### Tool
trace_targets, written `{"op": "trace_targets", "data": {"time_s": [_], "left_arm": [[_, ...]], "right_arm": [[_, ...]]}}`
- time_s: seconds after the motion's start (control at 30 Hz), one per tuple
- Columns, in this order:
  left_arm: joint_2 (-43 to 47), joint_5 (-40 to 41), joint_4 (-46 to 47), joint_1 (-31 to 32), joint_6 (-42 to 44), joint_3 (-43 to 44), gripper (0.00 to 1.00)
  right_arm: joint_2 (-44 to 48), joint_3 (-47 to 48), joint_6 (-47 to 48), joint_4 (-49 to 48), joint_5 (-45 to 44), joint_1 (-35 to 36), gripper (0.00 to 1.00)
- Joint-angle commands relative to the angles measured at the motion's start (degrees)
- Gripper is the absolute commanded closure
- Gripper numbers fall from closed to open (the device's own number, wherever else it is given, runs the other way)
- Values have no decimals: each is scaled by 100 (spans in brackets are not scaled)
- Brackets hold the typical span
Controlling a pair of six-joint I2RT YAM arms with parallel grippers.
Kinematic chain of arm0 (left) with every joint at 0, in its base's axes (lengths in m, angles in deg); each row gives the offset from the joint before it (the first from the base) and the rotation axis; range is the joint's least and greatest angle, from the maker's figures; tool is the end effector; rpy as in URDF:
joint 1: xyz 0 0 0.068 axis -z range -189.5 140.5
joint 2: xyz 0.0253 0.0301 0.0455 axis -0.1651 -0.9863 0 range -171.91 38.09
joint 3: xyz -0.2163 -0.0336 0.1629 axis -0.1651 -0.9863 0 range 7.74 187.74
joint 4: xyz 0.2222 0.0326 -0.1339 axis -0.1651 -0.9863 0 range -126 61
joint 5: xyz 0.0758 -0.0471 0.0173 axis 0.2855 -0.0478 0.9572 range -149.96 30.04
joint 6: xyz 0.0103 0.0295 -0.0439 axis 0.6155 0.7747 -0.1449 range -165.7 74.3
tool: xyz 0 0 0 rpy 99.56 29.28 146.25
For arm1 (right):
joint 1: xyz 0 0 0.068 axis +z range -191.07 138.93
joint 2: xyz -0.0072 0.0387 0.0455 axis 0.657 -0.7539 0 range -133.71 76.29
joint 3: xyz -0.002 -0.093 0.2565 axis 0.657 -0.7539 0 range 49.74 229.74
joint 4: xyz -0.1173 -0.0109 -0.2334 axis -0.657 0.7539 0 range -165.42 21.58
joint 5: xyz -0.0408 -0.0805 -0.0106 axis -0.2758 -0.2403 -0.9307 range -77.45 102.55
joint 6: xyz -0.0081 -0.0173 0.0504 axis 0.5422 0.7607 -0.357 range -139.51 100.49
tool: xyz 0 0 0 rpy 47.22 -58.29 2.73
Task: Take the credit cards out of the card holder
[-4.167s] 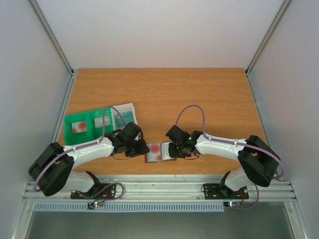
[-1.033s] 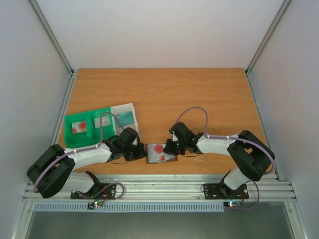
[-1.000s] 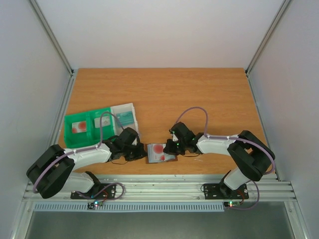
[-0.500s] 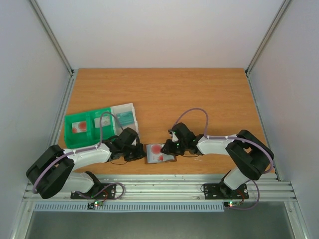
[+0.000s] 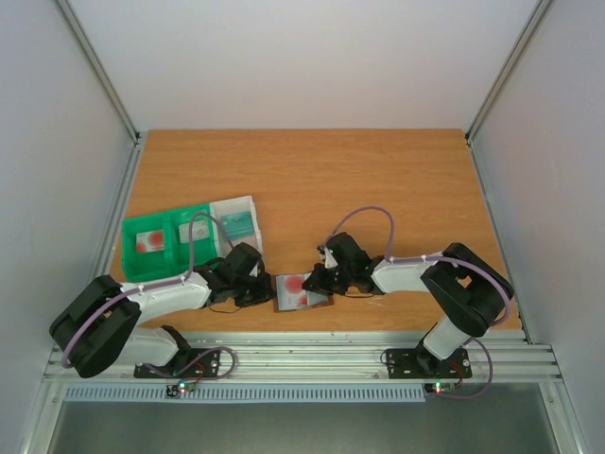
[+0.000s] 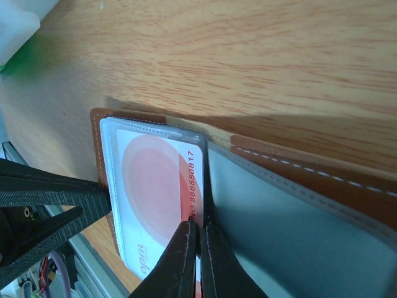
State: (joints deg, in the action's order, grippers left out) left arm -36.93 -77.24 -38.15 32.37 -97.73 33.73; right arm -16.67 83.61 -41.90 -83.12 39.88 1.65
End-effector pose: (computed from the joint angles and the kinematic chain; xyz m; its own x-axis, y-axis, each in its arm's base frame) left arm 0.1527 -0.1512 0.1312 -0.9837 -0.1290 -0.1254 -0.0348 0.8203 -0.5709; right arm 0.1922 0.1998 0.1153 -0.8405 -0.3156 -0.4403 -0.5332 0.6257 0.5694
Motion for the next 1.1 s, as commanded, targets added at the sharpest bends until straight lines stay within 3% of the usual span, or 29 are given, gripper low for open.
{"op": "trace_targets", "data": {"time_s": [0.0,0.47,0.6,0.73,0.9,1.07], "left_arm": [[32,115,-53,15,70,-24,100],[16,96,-20,22,27,5,100],[-7,80,17,17,3,0,100],[-17,53,85,17,-30,-31,100],[-21,39,87,17,-57,-27,99],[-4,34,74,19,-61,-42,100]], "right_arm": [[140,-316,-19,243,-262,-190,99],[246,-460,82,184,94,-407,99],[3,-466,-32,-77,316,-408,87],[-242,-498,-116,-267,371,-411,86],[-230,-577,-182,-482,388,-427,99],[246,-618,-106,-100,141,-500,99]]}}
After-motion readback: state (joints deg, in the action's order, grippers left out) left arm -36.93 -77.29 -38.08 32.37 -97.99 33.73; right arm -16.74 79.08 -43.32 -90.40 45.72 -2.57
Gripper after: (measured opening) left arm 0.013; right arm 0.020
